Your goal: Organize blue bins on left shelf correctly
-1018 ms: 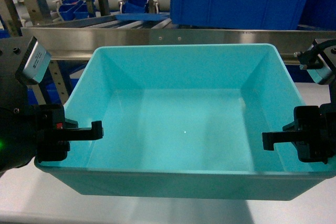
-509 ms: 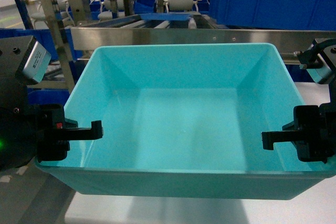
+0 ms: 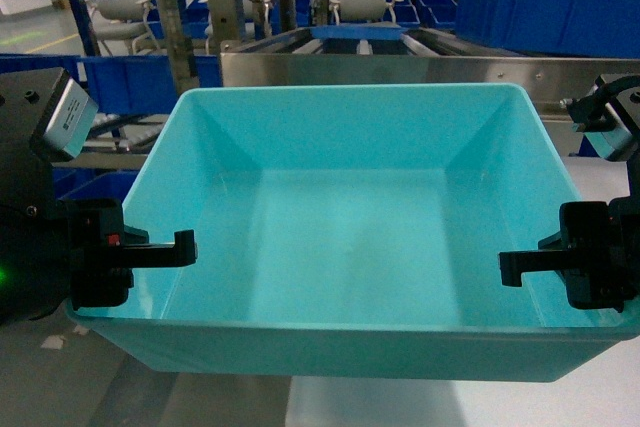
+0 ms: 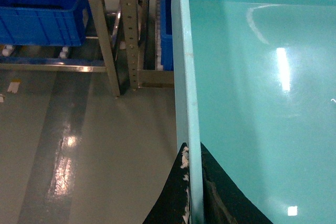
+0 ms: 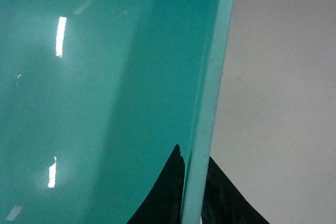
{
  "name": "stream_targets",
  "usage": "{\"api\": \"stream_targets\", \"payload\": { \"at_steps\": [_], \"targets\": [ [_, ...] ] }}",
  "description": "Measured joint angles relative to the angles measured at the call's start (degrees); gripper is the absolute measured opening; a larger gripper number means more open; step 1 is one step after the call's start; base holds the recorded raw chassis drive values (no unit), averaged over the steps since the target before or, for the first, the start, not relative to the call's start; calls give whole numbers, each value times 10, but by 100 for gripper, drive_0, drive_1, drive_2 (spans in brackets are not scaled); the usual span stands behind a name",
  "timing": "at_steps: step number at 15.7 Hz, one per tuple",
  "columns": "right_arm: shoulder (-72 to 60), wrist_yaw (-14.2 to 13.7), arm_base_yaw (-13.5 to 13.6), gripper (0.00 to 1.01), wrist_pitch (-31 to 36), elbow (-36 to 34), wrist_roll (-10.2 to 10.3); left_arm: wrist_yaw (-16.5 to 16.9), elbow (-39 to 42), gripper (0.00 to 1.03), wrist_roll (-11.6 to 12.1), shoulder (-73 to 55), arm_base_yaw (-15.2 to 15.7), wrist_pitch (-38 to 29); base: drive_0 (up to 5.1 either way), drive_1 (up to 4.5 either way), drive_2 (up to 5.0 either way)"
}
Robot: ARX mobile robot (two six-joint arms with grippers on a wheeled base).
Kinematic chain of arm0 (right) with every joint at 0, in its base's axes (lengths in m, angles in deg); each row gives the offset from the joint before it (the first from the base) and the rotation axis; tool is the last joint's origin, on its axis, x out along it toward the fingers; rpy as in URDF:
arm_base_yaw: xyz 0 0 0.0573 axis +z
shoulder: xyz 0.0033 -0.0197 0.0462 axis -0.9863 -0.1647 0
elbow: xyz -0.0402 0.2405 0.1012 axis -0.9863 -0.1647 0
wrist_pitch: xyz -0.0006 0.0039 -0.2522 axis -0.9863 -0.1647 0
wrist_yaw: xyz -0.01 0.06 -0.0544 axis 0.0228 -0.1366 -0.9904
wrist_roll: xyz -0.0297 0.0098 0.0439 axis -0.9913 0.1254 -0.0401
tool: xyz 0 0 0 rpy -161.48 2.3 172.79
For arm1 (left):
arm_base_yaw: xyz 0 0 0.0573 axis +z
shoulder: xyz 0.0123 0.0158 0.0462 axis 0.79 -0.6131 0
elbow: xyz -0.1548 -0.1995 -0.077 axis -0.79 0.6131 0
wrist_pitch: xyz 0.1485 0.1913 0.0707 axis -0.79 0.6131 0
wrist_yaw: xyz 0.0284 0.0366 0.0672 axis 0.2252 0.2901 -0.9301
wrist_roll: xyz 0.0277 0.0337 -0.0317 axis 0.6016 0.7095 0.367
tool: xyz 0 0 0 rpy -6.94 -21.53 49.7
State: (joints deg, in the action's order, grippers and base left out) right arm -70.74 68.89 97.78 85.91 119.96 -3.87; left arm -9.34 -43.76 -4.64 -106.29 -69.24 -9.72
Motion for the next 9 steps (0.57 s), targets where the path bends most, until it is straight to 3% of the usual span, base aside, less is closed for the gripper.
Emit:
{"api": "stream_targets", "payload": {
  "at_steps": [6, 9],
  "targets": [
    [0, 0, 4, 7, 0, 0, 0, -4, 0, 2, -2, 0, 4, 1, -491, 255, 255],
    [0, -1, 3, 7, 0, 0, 0, 0, 0, 2, -2, 0, 1, 0, -37, -37, -37]
  ]
}}
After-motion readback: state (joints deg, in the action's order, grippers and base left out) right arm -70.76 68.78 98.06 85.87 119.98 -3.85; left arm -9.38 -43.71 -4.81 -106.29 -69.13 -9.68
